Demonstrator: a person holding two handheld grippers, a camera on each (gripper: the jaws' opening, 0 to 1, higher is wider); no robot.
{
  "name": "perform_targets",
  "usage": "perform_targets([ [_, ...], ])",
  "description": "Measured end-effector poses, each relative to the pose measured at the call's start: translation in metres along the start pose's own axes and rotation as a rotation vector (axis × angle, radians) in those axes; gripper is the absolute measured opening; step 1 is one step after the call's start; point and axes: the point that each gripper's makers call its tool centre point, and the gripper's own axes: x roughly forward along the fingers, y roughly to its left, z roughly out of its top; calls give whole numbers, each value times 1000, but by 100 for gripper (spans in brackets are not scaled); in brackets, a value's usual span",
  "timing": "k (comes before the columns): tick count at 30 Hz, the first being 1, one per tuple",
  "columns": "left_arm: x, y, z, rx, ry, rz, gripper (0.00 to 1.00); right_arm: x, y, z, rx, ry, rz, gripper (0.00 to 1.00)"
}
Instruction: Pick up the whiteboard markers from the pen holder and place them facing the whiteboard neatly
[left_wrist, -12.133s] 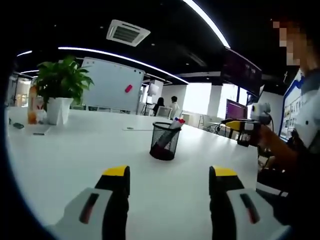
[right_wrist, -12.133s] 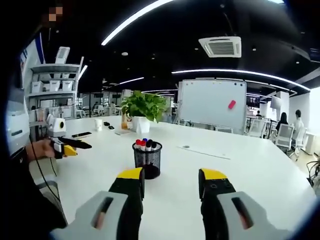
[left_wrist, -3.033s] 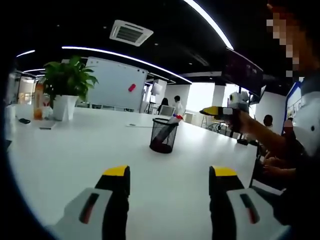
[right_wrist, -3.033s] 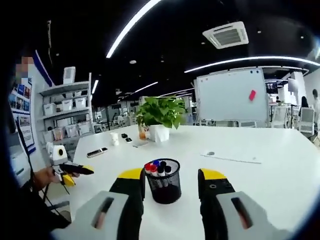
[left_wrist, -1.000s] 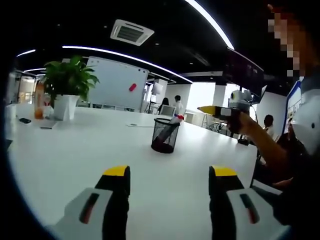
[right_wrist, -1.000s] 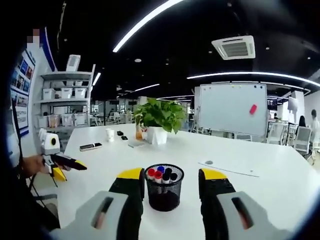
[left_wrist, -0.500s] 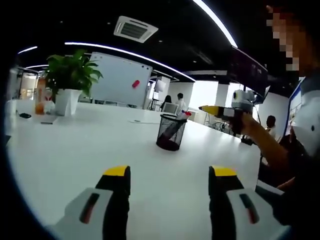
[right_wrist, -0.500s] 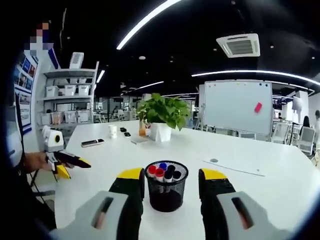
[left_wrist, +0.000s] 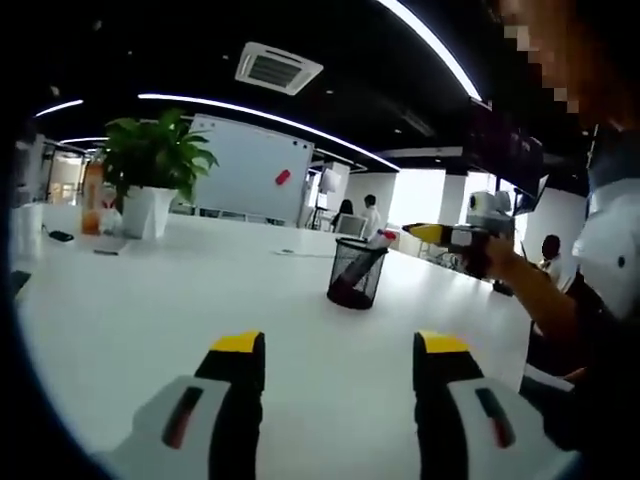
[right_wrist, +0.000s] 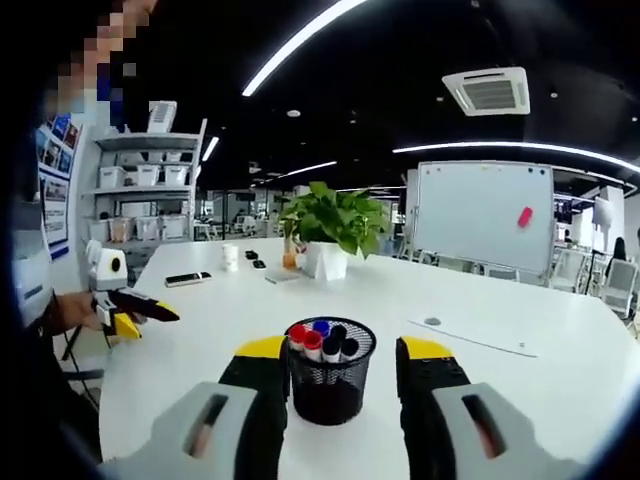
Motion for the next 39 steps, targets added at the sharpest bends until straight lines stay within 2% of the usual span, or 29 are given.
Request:
perform_targets([
  [4, -2, 3, -1, -2, 2, 11, 62, 9, 4, -7, 0, 22, 21, 44],
  [8, -2, 6, 1, -2, 0, 11, 62, 14, 5, -15, -38, 57, 1, 41],
  [17, 3, 7, 0, -3, 6, -19, 62, 15, 4, -22, -8, 81, -18, 32],
  [22, 8, 9, -1, -3, 23, -31, 61, 18, 9, -22, 9, 76, -2, 28],
  [28, 12, 0, 4, 9, 16, -53, 61, 20, 14, -23, 45, 73, 24, 26],
  [39, 11, -2, 0, 4, 27, -35, 61, 24, 12, -21, 58, 59, 25, 25],
])
